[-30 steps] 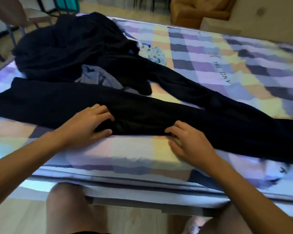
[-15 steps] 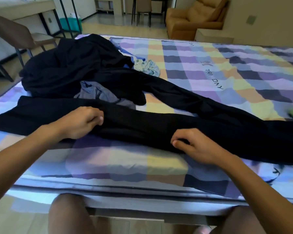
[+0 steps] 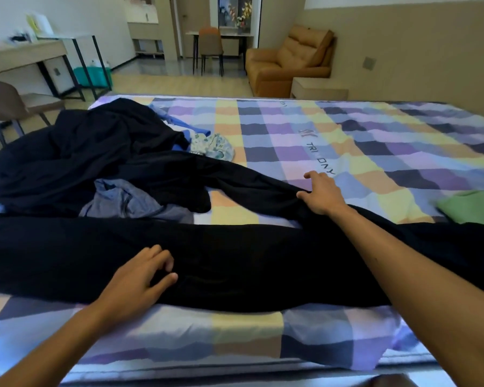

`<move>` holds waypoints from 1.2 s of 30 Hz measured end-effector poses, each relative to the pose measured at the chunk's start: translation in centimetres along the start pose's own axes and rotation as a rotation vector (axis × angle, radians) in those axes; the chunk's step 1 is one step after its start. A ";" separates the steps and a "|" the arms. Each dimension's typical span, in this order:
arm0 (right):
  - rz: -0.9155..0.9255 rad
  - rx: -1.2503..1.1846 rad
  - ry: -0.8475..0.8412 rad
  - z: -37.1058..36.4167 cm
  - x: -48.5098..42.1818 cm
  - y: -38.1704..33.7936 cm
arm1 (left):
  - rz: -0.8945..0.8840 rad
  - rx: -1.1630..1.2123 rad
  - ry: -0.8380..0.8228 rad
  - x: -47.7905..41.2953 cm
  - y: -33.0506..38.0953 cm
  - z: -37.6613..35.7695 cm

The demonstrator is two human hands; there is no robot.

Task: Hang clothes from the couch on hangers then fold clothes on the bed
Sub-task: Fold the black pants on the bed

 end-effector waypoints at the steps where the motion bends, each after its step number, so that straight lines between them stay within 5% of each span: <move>1: -0.028 0.016 -0.077 -1.2 -0.8 0.4 | 0.001 0.007 0.002 0.1 -0.1 -0.1; 4: -0.066 0.001 -0.202 -4.4 -2.3 0.5 | 0.032 0.041 -0.006 0.1 -0.4 -0.3; 8: -0.071 -0.065 -0.154 -5.3 -3.9 -0.9 | 0.066 0.066 0.003 0.0 -0.5 -0.2; 11: 0.003 -0.154 -0.022 -2.4 -3.3 -3.8 | 0.065 0.061 0.005 -0.1 -0.4 -0.1; 15: 0.325 -0.257 0.209 4.5 3.4 -10.6 | 0.147 0.102 -0.002 -0.3 -0.7 -0.1; 20: 0.886 -0.120 0.148 4.0 18.5 -15.4 | 0.648 0.816 0.159 -3.1 -1.7 0.0; 23: 1.030 -0.009 0.032 -0.2 23.6 -14.3 | 0.946 1.186 0.204 -5.5 -1.9 -2.2; 26: 0.968 -0.015 -0.093 -2.2 24.7 -12.4 | 1.054 1.318 0.214 -8.0 -1.3 -3.1; 31: 0.860 -0.030 -0.186 -2.3 23.9 -11.9 | 0.995 1.014 0.162 -11.4 -0.2 -4.1; 36: 0.722 -0.058 -0.305 -2.0 22.4 -11.5 | 0.890 1.095 0.424 -12.1 1.1 0.2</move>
Point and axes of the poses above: each hand's wrist, its own x-axis away from the middle knuckle, its own z-axis out of the back of the hand, y = z × x, the point moved 10 cm from there along -x, towards the middle knuckle, and after that the axes turned 6 degrees about y, right-handed, at the moved point
